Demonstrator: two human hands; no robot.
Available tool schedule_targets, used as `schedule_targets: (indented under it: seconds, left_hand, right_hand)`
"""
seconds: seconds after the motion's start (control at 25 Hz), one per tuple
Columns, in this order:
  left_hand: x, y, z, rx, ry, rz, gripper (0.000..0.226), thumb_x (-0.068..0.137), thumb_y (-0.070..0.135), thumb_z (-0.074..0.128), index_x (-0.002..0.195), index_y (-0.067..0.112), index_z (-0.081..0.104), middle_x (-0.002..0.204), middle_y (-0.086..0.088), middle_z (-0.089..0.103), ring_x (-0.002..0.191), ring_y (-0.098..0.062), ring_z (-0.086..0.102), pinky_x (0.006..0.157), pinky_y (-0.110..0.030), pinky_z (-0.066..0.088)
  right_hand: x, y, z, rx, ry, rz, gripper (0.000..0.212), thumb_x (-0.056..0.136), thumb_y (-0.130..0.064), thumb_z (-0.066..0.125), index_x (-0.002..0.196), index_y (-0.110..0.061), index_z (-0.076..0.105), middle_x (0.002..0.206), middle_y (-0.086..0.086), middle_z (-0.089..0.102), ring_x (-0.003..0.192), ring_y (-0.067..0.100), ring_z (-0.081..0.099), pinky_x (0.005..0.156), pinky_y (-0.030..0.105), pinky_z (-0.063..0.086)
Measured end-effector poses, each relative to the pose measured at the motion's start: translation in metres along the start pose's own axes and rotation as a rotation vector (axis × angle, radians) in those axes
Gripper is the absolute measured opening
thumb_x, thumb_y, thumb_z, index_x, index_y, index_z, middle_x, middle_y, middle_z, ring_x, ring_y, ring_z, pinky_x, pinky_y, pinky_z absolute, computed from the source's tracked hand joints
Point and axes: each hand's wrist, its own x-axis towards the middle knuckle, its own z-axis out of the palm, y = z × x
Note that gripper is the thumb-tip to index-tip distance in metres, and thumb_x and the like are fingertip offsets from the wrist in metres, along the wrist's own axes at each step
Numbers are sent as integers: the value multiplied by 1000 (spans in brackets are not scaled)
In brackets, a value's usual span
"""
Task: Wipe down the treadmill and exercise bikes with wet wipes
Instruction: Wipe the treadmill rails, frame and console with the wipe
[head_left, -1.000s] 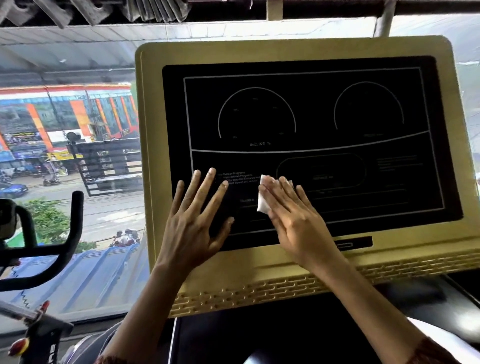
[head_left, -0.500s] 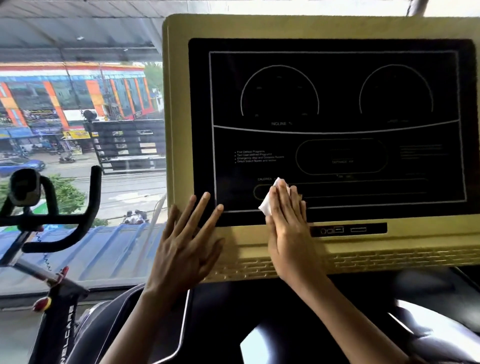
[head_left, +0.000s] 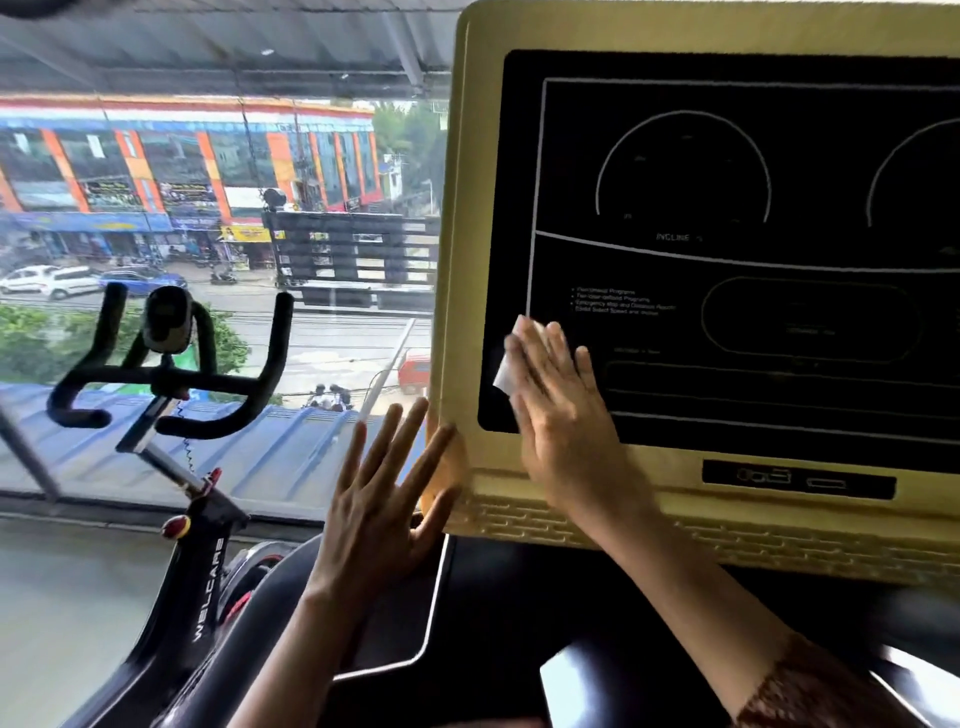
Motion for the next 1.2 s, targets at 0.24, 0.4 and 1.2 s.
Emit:
schedule_targets:
  seconds: [0.24, 0.4, 1.2]
  left_hand:
    - [-7, -3, 5, -3, -11, -22, 57, 95, 42, 45, 144, 14, 37, 152, -12, 34, 143, -26, 26, 119, -44, 15]
    - [-14, -1, 4, -3, 0, 43, 52, 94, 37, 47, 141, 15, 38, 147, -16, 39, 139, -27, 32, 117, -44, 19]
    - [47, 66, 36, -70, 0, 276, 52, 96, 41, 43, 143, 18, 43, 152, -16, 32, 143, -36, 23, 117, -49, 17]
  right_hand:
    - [37, -20, 7, -1, -4, -101, 47, 98, -19, 35, 144, -5, 36, 153, 11, 32, 143, 23, 19, 117, 44, 15]
    - [-6, -17, 13, -47, -166, -421, 51, 94, -14, 41, 145, -8, 37, 153, 6, 33, 144, 18, 20, 120, 37, 12]
    - [-112, 112, -77, -280, -66, 93, 54, 99, -19, 37, 150, -10, 20, 157, 9, 19, 147, 21, 13, 121, 40, 8]
